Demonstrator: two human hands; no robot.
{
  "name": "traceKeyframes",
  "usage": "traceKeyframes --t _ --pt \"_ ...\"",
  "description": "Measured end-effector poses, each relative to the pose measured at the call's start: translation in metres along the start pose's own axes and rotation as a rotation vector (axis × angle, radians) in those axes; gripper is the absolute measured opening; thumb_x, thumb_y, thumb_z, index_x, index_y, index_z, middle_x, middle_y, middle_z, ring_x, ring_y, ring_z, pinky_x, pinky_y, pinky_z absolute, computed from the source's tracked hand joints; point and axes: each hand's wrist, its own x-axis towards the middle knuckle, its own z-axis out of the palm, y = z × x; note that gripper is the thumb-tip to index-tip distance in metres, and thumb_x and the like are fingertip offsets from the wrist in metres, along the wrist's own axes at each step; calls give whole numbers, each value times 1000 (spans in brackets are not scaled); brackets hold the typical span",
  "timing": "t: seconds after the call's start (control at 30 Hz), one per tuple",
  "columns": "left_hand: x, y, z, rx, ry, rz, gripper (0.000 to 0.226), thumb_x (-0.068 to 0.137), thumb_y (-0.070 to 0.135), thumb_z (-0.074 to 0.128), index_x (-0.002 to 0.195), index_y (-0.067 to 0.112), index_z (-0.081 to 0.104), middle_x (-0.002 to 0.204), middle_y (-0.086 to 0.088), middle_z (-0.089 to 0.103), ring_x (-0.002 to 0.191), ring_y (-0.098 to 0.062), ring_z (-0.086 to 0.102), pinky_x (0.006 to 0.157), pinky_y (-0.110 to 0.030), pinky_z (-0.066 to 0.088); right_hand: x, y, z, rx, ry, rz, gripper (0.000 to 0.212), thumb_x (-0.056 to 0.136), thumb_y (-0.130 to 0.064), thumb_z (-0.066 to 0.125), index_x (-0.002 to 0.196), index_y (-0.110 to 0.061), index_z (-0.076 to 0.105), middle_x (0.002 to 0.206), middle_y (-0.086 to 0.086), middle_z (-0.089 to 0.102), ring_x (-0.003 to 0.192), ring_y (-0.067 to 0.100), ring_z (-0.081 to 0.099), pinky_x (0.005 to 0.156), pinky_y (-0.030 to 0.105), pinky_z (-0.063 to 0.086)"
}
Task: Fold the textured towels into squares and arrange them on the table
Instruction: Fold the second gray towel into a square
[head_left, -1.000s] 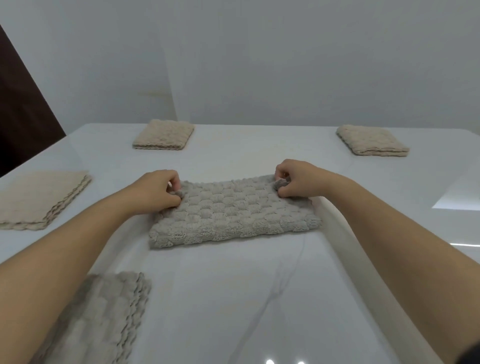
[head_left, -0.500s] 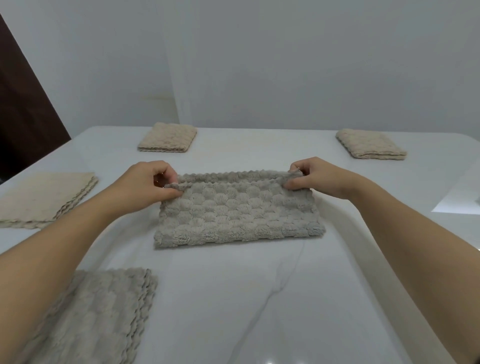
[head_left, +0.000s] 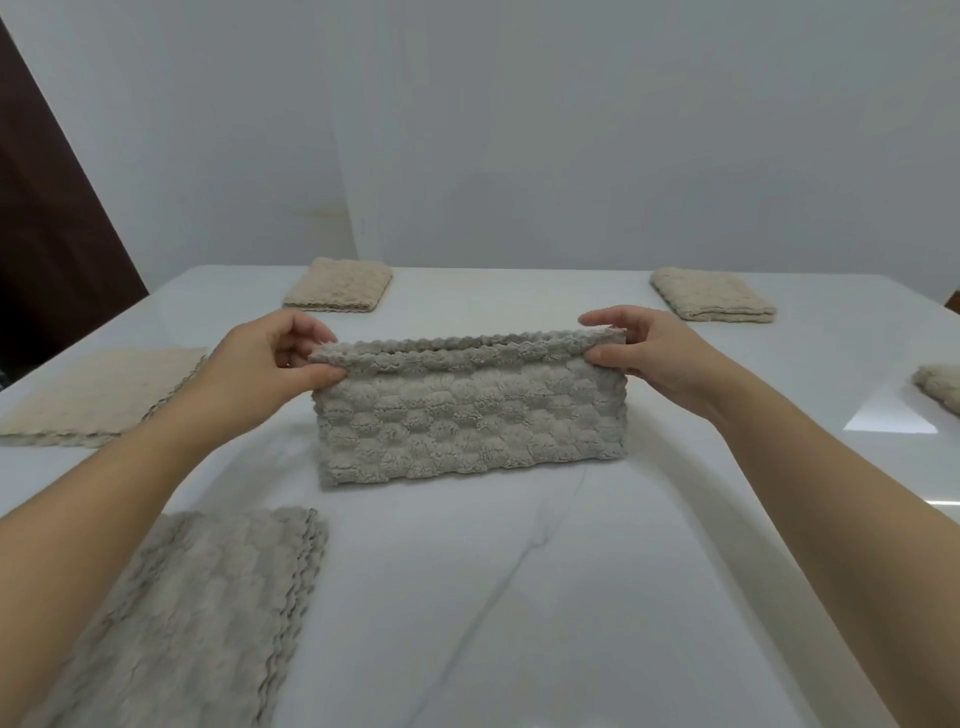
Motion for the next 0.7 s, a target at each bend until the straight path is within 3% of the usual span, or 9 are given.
traceKeyframes --t 0.03,0.1,0.17,0.3,0.4,0.47,0.53,0.63,0.7 --pt "-3 3 -3 -28 -34 -13 20 78 4 74 91 18 67 84 -6 63 75 -14 59 75 -20 51 -6 -4 -1 35 -16 10 23 83 6 66 99 -11 66 76 6 63 75 16 62 74 21 53" --pt "-10 10 -7 -111 -70 -55 13 82 9 70 77 21 70 81 -2 67 77 -12 61 82 -25 49 -18 -10 -4 141 -62 24 17 86 8 59 87 -9 62 72 0 66 72 13 62 66 19 50" --pt "-17 17 -5 -311 -71 -101 21 85 12 63 67 22 67 75 2 68 74 -11 62 80 -27 48 -29 -15 -6 279 -108 41 16 89 5 52 87 -10 58 75 1 66 73 13 62 70 23 49" --pt "-28 35 14 -593 -78 -240 17 96 22 51 104 11 61 96 -7 68 86 -22 64 78 -35 53 -44 -21 -4 386 -164 117 16 97 -6 46 102 -9 60 91 6 71 84 19 69 73 30 57" --pt "-25 37 35 -305 113 -321 24 98 35 51 101 12 57 89 -4 66 75 -20 62 70 -34 50 -46 -19 -4 244 -43 194 22 99 -15 50 115 -4 60 102 12 70 87 22 69 74 32 59" --pt "-23 31 50 18 166 -317 30 95 42 50 97 12 54 85 -2 61 69 -19 57 59 -30 43 -43 -9 2 44 65 243 24 98 -19 55 113 -2 61 112 20 67 90 26 68 78 36 57" --pt "-17 17 66 201 163 -325 30 94 43 50 98 13 52 90 -6 60 73 -23 54 60 -31 37 -35 7 10 -236 188 216 25 94 -24 61 107 -4 64 112 24 66 92 30 66 78 38 56" --pt "-9 -2 85 421 146 -328 31 96 42 46 101 12 49 95 -7 59 84 -26 53 67 -34 39 -22 25 21 -566 306 134 26 89 -29 65 107 -10 62 101 4 64 87 18 55 72 26 39" --pt "-6 -10 94 619 149 -283 30 98 41 41 102 12 45 92 -8 62 79 -27 55 62 -34 40 -16 32 26 -611 343 108 31 90 -30 64 116 -12 57 92 -2 57 82 15 51 70 26 34"
